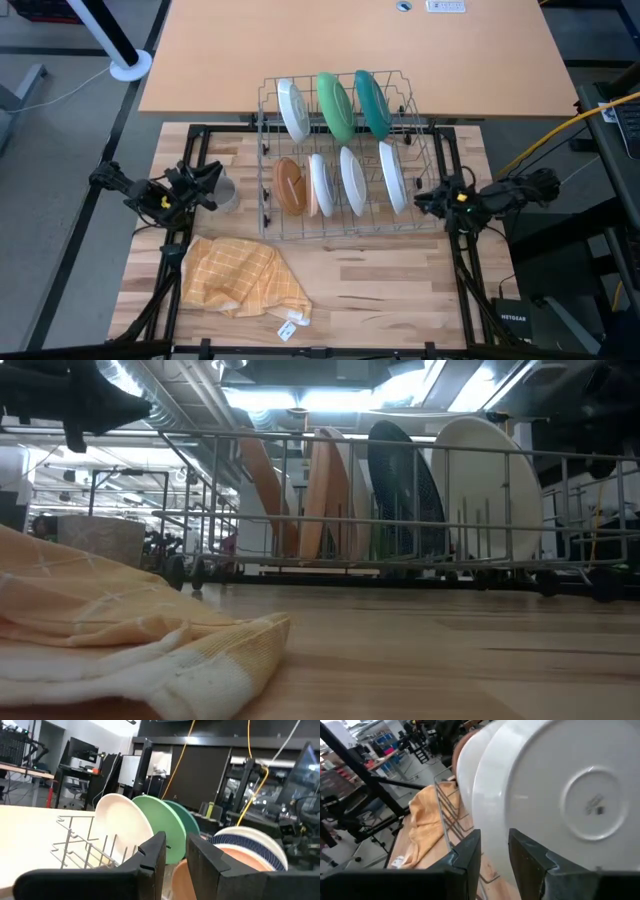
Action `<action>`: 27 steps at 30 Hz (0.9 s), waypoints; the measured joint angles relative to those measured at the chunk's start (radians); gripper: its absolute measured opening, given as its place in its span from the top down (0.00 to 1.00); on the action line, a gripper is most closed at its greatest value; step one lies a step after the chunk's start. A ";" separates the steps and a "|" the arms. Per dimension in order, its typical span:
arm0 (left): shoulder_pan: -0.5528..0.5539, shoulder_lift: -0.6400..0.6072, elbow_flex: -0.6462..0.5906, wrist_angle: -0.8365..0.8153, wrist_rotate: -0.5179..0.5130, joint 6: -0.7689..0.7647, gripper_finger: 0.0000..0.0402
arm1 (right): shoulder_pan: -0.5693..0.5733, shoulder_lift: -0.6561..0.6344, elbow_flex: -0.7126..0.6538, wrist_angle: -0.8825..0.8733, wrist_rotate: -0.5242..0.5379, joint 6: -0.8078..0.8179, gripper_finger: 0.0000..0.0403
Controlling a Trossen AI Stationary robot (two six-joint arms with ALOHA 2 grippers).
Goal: Sort dishes
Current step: Return to Home Position
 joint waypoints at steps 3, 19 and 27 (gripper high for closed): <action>0.000 0.000 0.000 -0.055 0.000 -0.008 0.83 | 0.000 0.000 -0.070 0.091 -0.017 -0.015 0.74; 0.000 0.002 0.000 -0.305 0.000 -0.003 0.83 | 0.000 0.003 -0.232 0.309 -0.033 -0.032 0.74; 0.000 0.002 0.000 -0.462 0.000 -0.002 0.83 | 0.000 0.005 -0.235 0.382 -0.031 -0.031 0.74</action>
